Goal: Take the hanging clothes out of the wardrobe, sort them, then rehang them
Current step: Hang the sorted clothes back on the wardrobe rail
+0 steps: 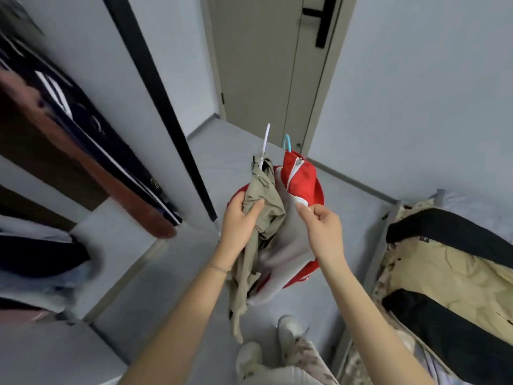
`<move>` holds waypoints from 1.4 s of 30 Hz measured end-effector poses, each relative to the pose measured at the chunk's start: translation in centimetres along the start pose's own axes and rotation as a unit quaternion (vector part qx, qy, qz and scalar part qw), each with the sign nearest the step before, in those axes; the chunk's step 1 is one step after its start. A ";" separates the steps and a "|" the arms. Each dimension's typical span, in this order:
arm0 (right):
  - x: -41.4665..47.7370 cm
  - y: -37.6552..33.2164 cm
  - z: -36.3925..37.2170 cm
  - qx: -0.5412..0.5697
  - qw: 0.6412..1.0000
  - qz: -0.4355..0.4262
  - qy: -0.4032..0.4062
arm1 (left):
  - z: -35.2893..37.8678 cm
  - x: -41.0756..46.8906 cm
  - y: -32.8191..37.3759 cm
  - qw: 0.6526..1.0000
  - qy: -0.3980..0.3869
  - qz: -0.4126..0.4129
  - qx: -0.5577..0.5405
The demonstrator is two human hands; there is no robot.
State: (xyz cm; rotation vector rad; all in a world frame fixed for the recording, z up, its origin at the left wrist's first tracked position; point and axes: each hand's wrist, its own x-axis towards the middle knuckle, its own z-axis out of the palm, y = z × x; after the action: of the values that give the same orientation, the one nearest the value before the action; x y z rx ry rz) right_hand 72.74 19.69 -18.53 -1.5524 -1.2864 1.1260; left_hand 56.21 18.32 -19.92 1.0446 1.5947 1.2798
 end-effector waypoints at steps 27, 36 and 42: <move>-12.0 -12.7 31.5 0.002 0.894 -0.190 -0.405 | -34.3 -8.8 -3.4 0.908 0.414 -0.005 -0.073; -11.0 -17.7 46.8 -0.001 0.902 -0.206 -0.378 | -48.3 -1.1 -4.6 0.913 0.400 -0.007 -0.076; -9.8 -21.9 56.2 0.012 0.904 -0.223 -0.365 | -57.8 3.9 -3.5 0.912 0.408 -0.018 -0.042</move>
State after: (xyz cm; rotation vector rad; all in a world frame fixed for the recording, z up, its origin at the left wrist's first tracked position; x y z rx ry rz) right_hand 12.17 15.77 -11.83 -0.7336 -1.9765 1.4517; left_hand 0.16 4.01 -15.25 0.4107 2.1105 1.8821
